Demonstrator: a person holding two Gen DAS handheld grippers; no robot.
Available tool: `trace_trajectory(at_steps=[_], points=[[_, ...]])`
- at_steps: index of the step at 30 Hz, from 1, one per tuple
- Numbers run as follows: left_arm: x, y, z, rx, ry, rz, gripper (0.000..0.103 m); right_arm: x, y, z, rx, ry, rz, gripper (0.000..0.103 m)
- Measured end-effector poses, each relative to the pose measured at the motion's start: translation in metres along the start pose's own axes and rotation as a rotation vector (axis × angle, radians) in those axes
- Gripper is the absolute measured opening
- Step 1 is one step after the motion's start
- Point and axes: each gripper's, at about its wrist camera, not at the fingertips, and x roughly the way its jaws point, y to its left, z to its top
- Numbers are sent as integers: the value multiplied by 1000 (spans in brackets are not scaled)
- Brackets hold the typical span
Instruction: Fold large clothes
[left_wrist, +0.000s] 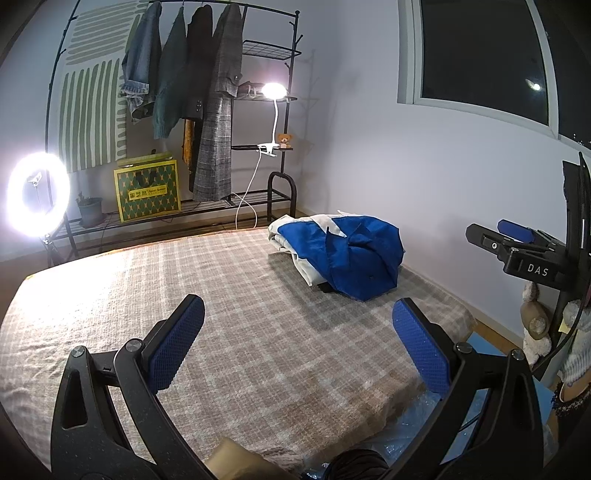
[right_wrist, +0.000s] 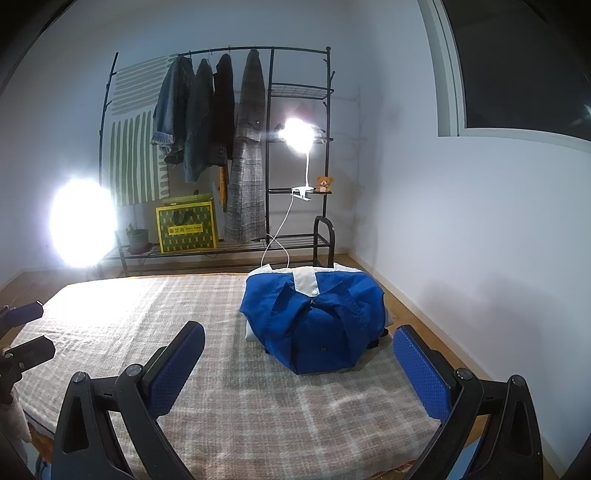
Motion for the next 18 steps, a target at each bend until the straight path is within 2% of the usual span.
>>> trace_trajectory(at_steps=[18], points=[[0, -1, -2, 13, -9, 1, 103, 1, 3, -1, -8, 4, 4, 103]])
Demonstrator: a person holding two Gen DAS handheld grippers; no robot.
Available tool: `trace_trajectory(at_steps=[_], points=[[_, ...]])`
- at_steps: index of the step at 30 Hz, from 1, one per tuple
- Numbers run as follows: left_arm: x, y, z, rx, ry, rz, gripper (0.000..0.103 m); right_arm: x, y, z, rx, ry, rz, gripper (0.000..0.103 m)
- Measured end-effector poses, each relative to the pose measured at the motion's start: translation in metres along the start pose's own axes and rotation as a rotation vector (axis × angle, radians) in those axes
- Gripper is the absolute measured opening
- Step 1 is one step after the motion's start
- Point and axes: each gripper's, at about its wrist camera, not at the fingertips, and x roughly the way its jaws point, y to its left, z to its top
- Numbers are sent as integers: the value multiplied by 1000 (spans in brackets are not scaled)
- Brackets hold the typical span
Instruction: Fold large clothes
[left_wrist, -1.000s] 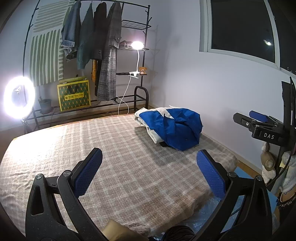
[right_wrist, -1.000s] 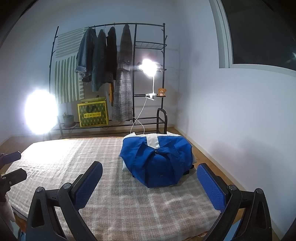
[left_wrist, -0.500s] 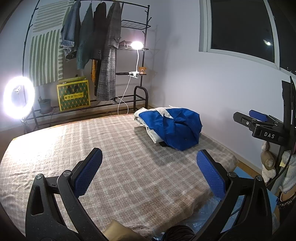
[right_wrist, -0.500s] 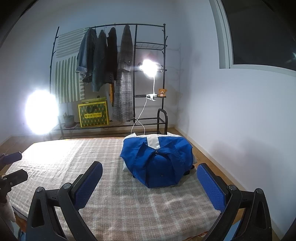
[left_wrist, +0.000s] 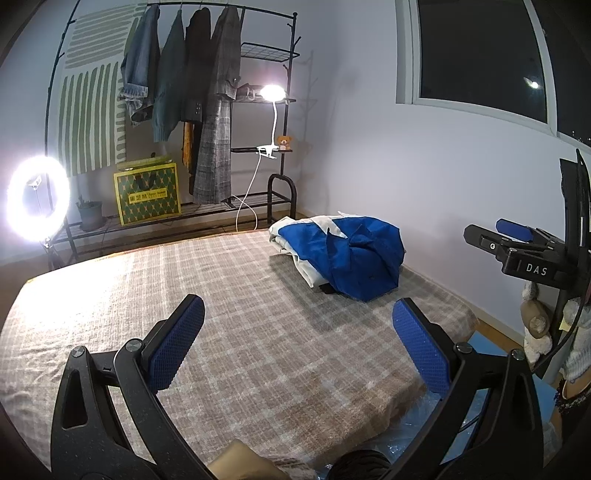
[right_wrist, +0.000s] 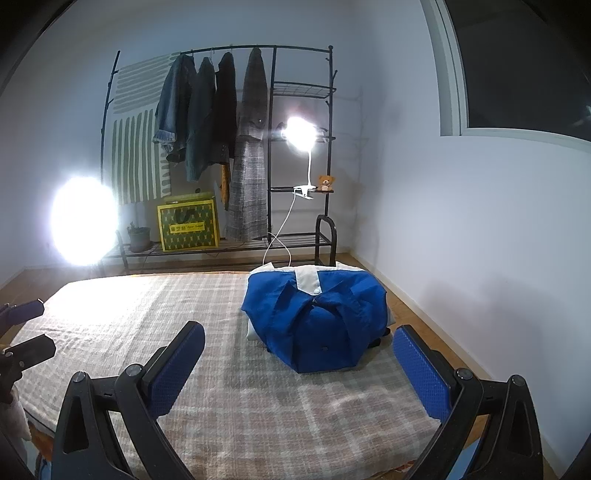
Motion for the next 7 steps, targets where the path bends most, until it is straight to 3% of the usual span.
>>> trace_trajectory(at_steps=[7], points=[[1, 3, 1, -12, -2, 11, 103, 2, -2, 0, 2, 4, 2, 103]])
